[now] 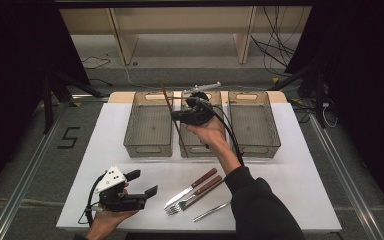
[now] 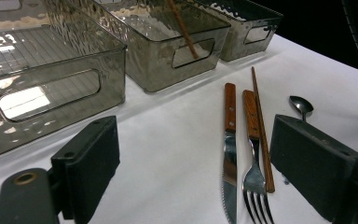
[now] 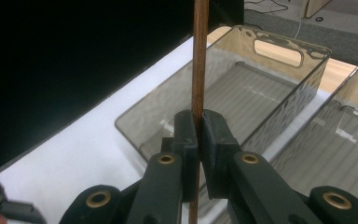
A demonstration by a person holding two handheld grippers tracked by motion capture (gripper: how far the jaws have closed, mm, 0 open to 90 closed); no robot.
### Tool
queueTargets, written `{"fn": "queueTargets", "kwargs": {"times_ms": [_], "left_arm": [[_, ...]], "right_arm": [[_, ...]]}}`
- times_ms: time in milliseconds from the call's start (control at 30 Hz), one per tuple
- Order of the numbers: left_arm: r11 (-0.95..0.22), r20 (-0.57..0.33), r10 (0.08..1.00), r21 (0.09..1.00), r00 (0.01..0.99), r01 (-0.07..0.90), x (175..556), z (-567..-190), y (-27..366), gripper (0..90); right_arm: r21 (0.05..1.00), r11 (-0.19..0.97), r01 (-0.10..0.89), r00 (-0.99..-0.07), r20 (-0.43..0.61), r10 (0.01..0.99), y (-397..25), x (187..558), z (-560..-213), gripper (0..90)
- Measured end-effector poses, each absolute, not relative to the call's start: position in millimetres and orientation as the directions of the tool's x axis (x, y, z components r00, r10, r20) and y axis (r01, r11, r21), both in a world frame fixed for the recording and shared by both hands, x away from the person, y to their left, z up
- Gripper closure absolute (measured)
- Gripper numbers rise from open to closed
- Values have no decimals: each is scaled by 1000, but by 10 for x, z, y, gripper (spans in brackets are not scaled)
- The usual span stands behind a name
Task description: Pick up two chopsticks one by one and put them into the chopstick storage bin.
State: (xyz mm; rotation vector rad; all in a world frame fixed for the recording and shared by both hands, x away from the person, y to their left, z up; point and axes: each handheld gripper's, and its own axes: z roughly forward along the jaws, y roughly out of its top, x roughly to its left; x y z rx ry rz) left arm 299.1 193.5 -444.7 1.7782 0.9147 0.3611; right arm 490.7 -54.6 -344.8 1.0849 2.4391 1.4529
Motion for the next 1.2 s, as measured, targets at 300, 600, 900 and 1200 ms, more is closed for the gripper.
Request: {"fn": "queueTargets", "kwargs": {"times_ms": [300,600,900,1200], "left_arm": [[-157,-177,723,899,667,408,2988,-4440,1929,156],[-153,-176,722,903,669,403,2990,-4437,1926,156],[-157,-177,721,900,670,406,2993,-4438,1929,156],[-152,-181,719,901,671,406,2987,-4436,1926,156]], "right_arm": [[808,252,532,-719,274,639,-318,5087,-3373,857],[813,229,535,-702,277,656,-108,5235,-3343,856],[834,208,511,-690,254,678,14,5289,-3313,856],[822,230,521,-676,232,699,92,5324,-3435,856]]}}
